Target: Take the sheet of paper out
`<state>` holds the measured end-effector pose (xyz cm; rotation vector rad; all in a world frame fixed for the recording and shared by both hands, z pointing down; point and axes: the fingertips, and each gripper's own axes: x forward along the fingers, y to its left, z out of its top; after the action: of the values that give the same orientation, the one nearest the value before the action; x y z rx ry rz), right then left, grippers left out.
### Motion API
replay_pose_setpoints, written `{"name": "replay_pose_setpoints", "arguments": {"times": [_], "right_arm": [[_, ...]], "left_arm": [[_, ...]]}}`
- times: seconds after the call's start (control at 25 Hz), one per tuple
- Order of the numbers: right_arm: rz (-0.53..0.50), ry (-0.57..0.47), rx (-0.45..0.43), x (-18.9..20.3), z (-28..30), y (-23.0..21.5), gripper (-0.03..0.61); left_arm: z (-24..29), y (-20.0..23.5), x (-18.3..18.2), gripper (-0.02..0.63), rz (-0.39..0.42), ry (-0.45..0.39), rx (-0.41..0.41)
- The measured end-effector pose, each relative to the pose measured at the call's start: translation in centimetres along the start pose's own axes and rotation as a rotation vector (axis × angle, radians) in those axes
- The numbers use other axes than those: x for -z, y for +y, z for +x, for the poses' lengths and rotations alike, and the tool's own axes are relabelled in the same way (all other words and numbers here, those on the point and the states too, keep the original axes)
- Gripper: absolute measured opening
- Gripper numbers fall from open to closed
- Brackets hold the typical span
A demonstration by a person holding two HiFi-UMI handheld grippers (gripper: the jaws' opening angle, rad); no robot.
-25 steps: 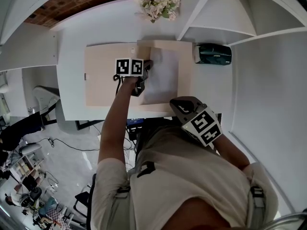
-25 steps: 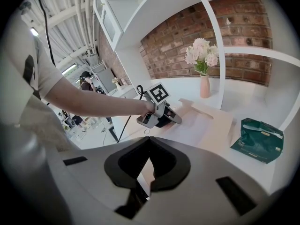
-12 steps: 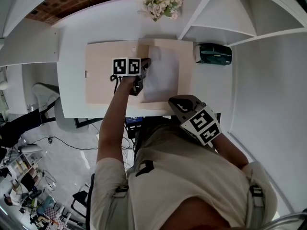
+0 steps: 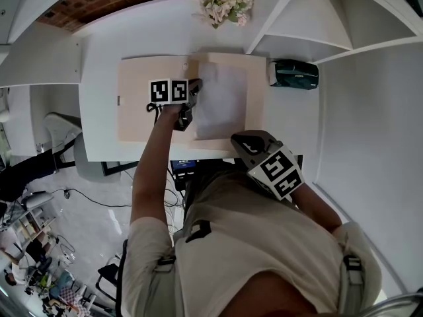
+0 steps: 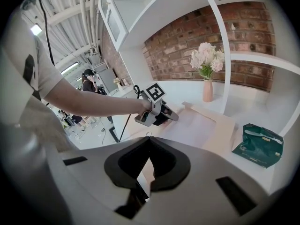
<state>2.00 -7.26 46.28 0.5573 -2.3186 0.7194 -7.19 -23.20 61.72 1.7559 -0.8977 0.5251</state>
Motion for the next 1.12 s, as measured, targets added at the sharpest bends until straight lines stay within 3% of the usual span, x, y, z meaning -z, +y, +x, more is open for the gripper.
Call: {"name": "replay_pose_setpoints", "arguments": {"times": [1.12], "right_arm": [[-0.057,-0.008,0.04,-0.9,-0.1,0.6,0.018]], "left_arm": [[-4.6,3.4,-1.0,0.015,0.063,-0.056,-0.113]]}}
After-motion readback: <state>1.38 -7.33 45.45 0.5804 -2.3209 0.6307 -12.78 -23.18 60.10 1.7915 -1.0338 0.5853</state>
